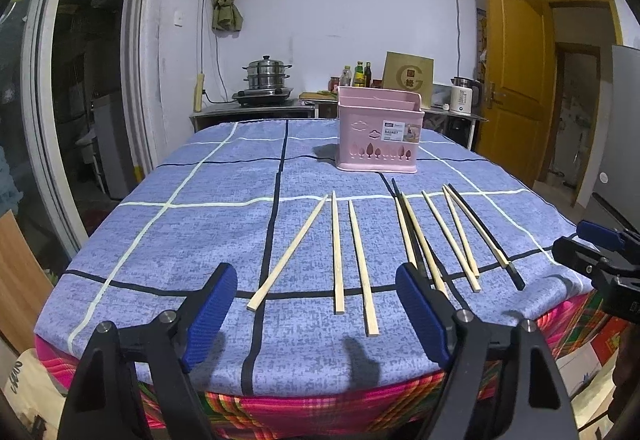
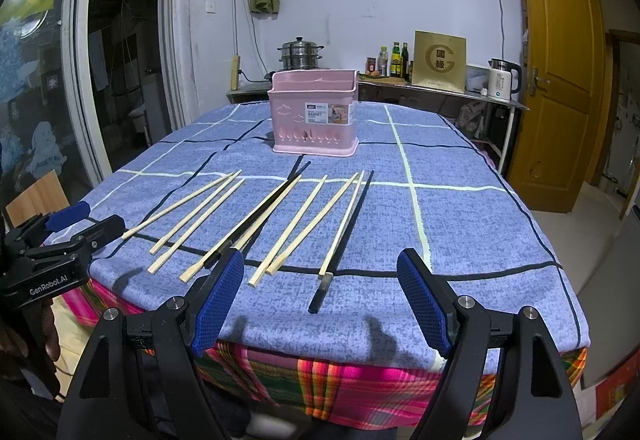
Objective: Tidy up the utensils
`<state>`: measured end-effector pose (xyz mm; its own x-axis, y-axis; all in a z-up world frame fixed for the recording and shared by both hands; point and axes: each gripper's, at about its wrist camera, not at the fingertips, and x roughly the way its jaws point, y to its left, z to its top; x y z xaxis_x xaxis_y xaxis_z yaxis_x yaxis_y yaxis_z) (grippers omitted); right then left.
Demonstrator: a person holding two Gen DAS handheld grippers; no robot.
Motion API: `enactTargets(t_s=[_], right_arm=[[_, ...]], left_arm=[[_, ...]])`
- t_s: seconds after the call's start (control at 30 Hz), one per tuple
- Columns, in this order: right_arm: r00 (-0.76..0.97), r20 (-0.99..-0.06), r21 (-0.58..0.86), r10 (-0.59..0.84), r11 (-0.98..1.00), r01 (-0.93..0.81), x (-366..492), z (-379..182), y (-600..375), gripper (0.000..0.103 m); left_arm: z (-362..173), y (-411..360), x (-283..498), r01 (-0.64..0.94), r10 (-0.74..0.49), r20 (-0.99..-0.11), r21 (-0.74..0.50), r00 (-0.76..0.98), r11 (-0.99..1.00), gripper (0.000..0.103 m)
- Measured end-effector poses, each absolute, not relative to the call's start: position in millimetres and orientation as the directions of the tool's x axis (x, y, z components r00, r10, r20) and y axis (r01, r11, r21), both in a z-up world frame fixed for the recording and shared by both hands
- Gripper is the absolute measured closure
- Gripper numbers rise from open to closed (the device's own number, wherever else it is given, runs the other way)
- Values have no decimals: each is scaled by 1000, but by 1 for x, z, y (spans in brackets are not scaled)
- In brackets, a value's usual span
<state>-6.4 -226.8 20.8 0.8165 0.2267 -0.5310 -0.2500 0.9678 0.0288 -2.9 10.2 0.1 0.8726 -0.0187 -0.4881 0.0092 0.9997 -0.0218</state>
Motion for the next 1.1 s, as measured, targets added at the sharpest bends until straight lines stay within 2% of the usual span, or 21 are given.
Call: enactTargets(t_s=[0.87, 1.1], right_arm=[[813, -536, 30, 226, 968, -249, -4, 19, -226, 24], [790, -559, 42, 250, 961, -274, 19, 9, -220, 24]], left_arm=[[-6, 14, 7, 10, -20, -525, -23, 851, 1000, 24], [0, 20, 38, 24, -29, -567, -16, 823, 1000, 33]])
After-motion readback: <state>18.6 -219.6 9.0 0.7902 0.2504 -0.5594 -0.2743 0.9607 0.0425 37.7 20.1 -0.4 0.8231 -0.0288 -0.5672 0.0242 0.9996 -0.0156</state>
